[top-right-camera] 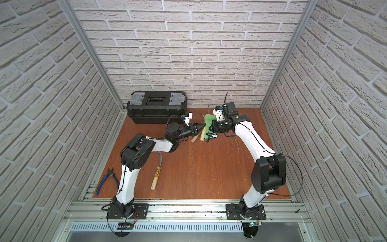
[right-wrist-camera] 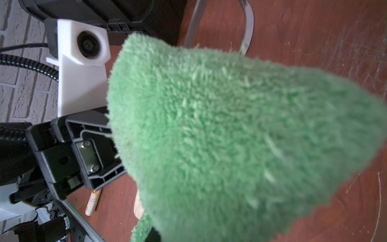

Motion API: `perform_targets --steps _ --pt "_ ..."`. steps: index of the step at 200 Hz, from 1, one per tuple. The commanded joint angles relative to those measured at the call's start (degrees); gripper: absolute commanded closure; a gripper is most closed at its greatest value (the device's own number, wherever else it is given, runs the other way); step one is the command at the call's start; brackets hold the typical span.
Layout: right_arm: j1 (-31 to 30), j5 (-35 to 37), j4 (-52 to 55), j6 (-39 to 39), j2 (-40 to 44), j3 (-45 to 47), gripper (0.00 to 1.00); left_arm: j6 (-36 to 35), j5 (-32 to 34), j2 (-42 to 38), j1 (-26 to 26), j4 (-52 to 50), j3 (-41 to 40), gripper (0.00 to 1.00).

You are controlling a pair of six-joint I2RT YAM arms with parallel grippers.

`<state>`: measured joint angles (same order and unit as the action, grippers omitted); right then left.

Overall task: Wipe small sickles with rags
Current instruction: Wipe the small sickle.

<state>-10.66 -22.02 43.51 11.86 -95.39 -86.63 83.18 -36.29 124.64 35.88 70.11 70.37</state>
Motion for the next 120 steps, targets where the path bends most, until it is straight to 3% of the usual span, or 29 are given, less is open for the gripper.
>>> perform_targets --steps 1,76,120 --pt "-1.2 -3.7 0.5 -1.6 -0.4 -2.0 0.97 1.4 -0.8 -1.3 0.6 8.0 0.6 1.00" --pt "-5.5 -6.1 -6.6 2.2 7.9 15.4 0.97 1.2 -1.4 0.3 -0.5 6.4 4.7 1.00" --pt "-5.4 -2.2 -4.0 2.3 13.6 21.7 0.97 0.2 -1.3 -0.4 -1.3 6.2 3.0 1.00"
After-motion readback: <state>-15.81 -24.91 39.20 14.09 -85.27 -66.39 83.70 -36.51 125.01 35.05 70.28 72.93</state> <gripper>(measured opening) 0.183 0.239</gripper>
